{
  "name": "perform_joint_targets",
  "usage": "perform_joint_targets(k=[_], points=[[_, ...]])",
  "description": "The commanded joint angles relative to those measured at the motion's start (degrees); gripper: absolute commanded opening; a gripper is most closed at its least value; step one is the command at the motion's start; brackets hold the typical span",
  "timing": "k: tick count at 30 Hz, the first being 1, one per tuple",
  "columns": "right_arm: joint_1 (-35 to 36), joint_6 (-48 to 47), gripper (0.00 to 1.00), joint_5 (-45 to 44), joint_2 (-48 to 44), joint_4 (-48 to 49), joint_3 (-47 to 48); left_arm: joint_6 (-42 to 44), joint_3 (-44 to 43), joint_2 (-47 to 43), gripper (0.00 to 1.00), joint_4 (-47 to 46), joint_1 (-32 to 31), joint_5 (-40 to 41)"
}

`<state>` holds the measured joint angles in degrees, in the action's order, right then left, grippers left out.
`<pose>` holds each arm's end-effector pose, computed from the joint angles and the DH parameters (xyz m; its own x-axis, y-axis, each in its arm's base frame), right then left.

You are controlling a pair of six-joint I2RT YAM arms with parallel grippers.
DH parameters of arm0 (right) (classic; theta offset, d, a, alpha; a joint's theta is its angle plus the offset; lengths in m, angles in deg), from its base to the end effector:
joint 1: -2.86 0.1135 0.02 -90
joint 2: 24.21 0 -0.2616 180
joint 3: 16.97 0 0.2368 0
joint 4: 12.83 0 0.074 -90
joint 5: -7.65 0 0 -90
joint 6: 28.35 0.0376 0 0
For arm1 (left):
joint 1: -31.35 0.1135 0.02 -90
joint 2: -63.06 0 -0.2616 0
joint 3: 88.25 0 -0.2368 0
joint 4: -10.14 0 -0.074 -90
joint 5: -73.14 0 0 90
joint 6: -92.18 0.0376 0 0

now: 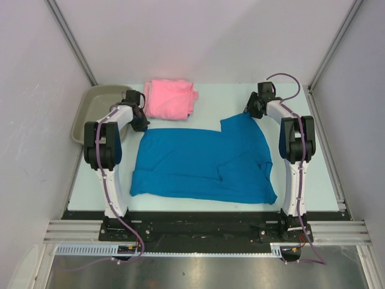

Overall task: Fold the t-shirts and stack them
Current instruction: Fold the tshirt

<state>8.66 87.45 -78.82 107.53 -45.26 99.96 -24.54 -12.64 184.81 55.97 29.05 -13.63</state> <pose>0.4960 0.0527 0.1663 -0.7196 0.3635 -0.5916 0.1897 0.9225 0.3362 0.4337 -0.0153 0.1657 -0.8032 -0.4170 -0.4255 -0.3879 0.9081 -0.1579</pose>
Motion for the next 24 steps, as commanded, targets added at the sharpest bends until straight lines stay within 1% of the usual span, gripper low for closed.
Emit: perform_joint_targets(k=[1, 2, 5, 6, 7, 10, 15, 19, 22, 23, 24], points=[[0.44, -0.4, 0.44, 0.34, 2.03, -0.43, 2.51, 0.97, 2.17, -0.38, 0.0, 2.33, 0.11, -1.99], [0.44, -0.31, 0.42, 0.25, 2.46, -0.61, 2.59, 0.97, 2.17, -0.38, 0.0, 2.33, 0.11, -2.08], [0.44, -0.31, 0.29, 0.07, 2.99, -1.05, 3.38, 1.06, 2.17, -0.46, 0.0, 2.42, 0.11, -2.08], [0.44, -0.4, 0.22, 0.07, 3.17, -1.4, 3.47, 1.06, 2.17, -0.47, 0.0, 2.42, 0.11, -1.99], [0.35, -0.49, 0.19, -0.01, 3.34, -1.49, 3.65, 1.06, 2.17, -0.47, 0.0, 2.5, 0.2, -1.91], [0.35, -1.02, 0.0, -0.45, 3.7, -1.93, 4.18, 1.32, 2.08, -0.55, 0.01, 2.59, 0.2, -1.82], [0.35, -1.72, 0.0, -0.98, 2.3, -2.1, 4.18, 0.97, 3.05, -3.01, 0.0, 1.54, 0.46, -1.81], [0.44, -2.25, 0.0, -1.86, -5.24, -0.09, 0.32, 1.32, 2.88, -8.18, 0.0, 1.1, 0.64, -2.78], [0.61, -2.6, 0.0, -2.65, -10.0, 0.45, -2.92, 2.55, 2.35, -10.3, 0.0, 1.62, 0.64, -2.52], [0.79, -3.21, 0.0, -3.17, -13.58, 0.62, -3.81, 3.07, 2.26, -11.61, 0.0, 1.8, 0.72, -2.35], [0.96, -3.56, 0.0, -3.53, -15.18, 0.71, -4.86, 3.16, 2.43, -12.24, 0.0, 2.41, 0.9, -2.43]])
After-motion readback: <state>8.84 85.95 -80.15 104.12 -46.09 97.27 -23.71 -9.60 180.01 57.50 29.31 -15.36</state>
